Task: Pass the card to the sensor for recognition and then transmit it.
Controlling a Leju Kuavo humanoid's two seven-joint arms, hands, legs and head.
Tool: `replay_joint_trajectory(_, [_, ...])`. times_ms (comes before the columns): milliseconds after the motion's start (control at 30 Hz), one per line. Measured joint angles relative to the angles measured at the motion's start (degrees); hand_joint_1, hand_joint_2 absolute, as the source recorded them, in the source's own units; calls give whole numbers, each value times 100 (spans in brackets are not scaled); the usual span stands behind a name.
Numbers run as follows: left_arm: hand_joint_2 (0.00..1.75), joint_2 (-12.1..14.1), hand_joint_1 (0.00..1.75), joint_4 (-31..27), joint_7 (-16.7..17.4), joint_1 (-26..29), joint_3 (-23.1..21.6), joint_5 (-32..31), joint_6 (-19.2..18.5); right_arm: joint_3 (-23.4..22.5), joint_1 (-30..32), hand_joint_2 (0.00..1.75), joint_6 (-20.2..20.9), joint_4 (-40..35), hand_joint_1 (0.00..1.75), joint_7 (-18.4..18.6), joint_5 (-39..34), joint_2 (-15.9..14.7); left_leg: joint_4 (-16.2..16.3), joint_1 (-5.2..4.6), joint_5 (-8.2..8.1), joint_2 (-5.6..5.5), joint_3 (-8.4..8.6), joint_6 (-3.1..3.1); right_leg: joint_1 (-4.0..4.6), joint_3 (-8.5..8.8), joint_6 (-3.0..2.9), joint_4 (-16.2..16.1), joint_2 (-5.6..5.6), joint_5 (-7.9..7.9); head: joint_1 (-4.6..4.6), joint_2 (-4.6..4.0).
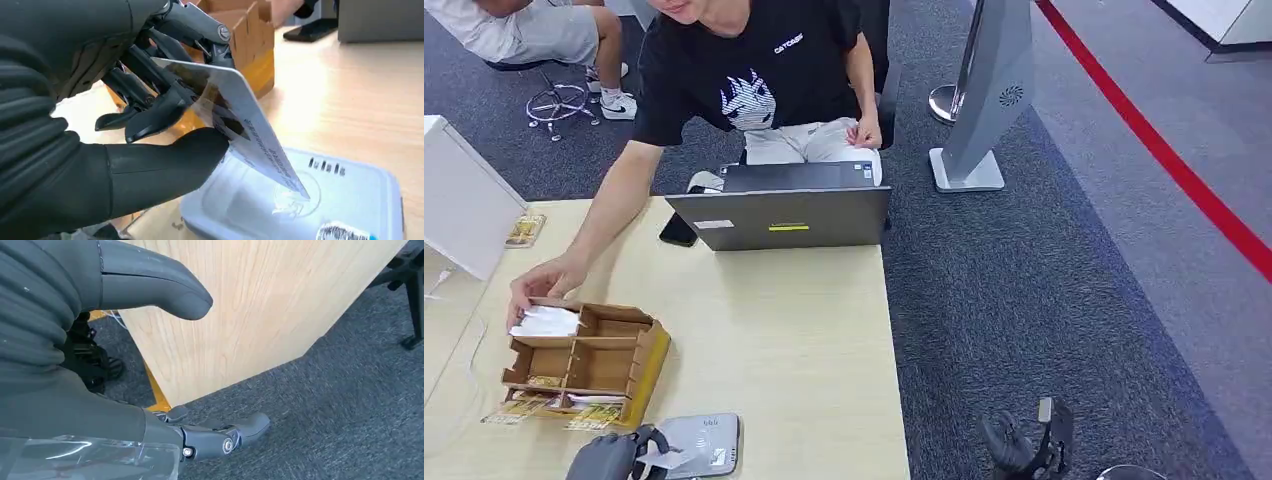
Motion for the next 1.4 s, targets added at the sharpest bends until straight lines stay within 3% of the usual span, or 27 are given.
replay_joint_trajectory(333, [175, 0, 175, 236, 0, -102, -151, 15, 258, 0, -12, 175, 2, 2, 0, 2, -2, -2, 0, 0, 0, -1, 0, 0, 0, -1, 0, 0, -1, 0, 0, 0])
replay_joint_trajectory(500, [175, -96, 175, 226, -505, -206, 44, -260, 216, 4, -12, 175, -2, 2, 0, 0, -22, -2, 0, 0, 0, 0, 1, 0, 0, 0, 0, 0, -1, 0, -2, 0])
replay_joint_trajectory(667, [175, -201, 175, 200, -764, -235, 308, -491, 214, 15, -11, 175, 2, 2, 0, -11, -28, -2, 1, 0, 0, 0, 1, 0, 0, -1, 0, 0, 0, 1, 0, 0])
replay_joint_trajectory(800, [175, -406, 175, 101, -1339, -384, 761, -983, 114, 57, -21, 175, 31, 46, 0, -41, -101, -7, 1, 0, 1, -4, 0, 0, 0, 0, 0, 0, -4, 0, 0, 0])
replay_joint_trajectory(933, [175, -610, 175, 35, -1677, -587, 1351, -1191, -129, 133, -40, 175, 70, 96, 0, -96, -103, -15, 1, 1, 2, -2, 3, -1, 0, 1, -1, 1, -2, 4, 0, 0])
replay_joint_trajectory(1200, [175, -708, 175, 105, -1749, -1270, 2341, -1243, -345, 243, -94, 175, 101, 210, 0, -114, -101, -55, 1, 3, 7, -8, 1, -4, 2, 1, -3, 3, -6, 6, 0, 0])
replay_joint_trajectory(1400, [175, -693, 175, 230, -1766, -1608, 2774, -1136, -389, 293, -104, 175, 101, 278, 0, -114, -98, -74, 1, 3, 7, -8, 0, -4, 2, 0, -3, 3, -5, 6, 0, 0])
